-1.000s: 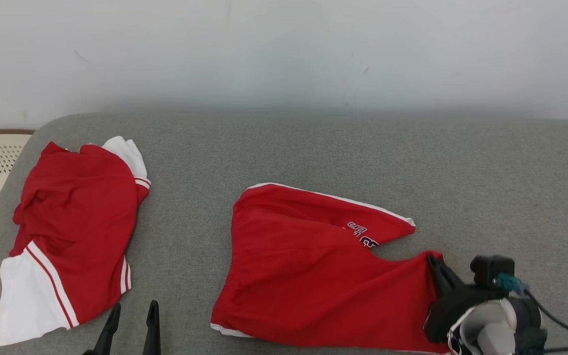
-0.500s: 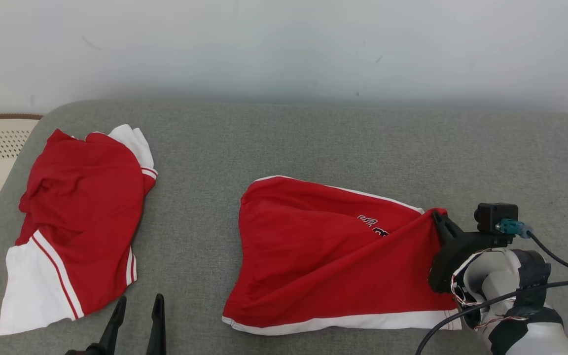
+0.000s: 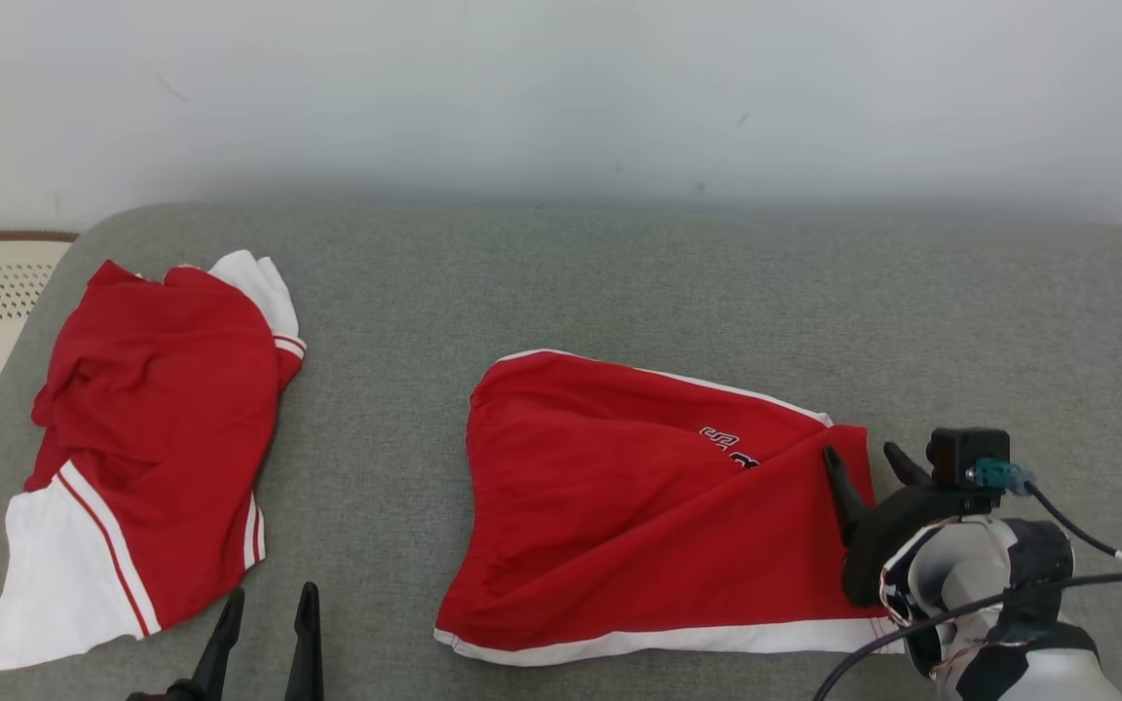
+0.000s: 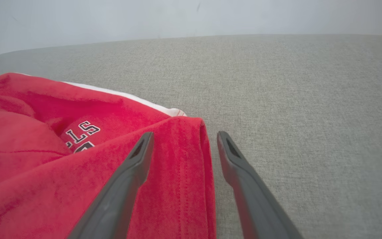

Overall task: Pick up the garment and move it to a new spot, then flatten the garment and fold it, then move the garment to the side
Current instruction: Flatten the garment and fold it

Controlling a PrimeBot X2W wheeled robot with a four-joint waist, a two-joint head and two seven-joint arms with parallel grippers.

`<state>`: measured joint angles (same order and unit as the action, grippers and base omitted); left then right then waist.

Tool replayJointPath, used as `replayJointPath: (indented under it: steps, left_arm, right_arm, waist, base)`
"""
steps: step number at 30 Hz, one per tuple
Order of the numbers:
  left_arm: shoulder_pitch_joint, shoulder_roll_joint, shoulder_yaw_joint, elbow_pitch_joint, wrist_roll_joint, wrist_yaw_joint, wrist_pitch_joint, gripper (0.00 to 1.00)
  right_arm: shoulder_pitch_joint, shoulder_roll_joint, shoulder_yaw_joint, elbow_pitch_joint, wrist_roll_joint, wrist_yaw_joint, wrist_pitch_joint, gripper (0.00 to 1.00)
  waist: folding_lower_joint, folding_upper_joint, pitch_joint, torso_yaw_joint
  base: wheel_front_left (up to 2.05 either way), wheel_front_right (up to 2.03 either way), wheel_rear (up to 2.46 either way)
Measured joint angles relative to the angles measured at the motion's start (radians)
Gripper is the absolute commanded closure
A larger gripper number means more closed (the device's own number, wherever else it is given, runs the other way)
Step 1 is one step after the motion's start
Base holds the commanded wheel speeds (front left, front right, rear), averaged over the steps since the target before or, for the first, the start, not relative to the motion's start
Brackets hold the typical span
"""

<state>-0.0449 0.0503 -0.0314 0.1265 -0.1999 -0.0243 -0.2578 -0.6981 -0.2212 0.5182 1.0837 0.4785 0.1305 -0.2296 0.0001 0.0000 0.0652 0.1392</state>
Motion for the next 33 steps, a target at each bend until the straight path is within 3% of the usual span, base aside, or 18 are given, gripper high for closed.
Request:
replayJointPath:
  steps: [6, 12, 17, 23, 33]
  left_arm:
    - [0.006, 0.000, 0.007, -0.002, 0.000, 0.001, 0.000, 0.00]
    - [0.016, 0.000, 0.014, -0.008, -0.002, 0.008, 0.000, 0.00]
    - [0.032, 0.000, 0.020, -0.019, -0.002, 0.015, 0.000, 0.00]
    - [0.056, 0.000, 0.038, -0.045, -0.001, 0.023, 0.000, 0.00]
    - [0.110, 0.000, 0.066, -0.080, 0.025, 0.048, 0.000, 0.00]
  right_arm:
    - [0.040, -0.004, 0.030, -0.012, 0.028, 0.000, -0.018, 0.00]
    - [0.086, -0.029, 0.025, -0.105, 0.046, 0.000, -0.032, 0.00]
    - [0.212, -0.047, -0.095, -0.334, -0.030, 0.000, -0.035, 0.00]
    - [0.396, -0.021, -0.246, -0.569, -0.132, 0.000, -0.035, 0.00]
    - [0.580, 0.029, -0.311, -0.762, -0.224, 0.000, -0.035, 0.00]
  waist:
    - [-0.0002, 0.0000, -0.020, -0.024]
    - [-0.0002, 0.0000, -0.031, -0.048]
    - [-0.0002, 0.0000, -0.050, -0.063]
    - [-0.0002, 0.0000, -0.073, -0.074]
    - [-0.0002, 0.0000, -0.104, -0.089]
  base:
    - [0.00, 0.00, 0.00]
    - [0.00, 0.00, 0.00]
    - [0.00, 0.00, 0.00]
    - [0.00, 0.00, 0.00]
    - [0.00, 0.00, 0.00]
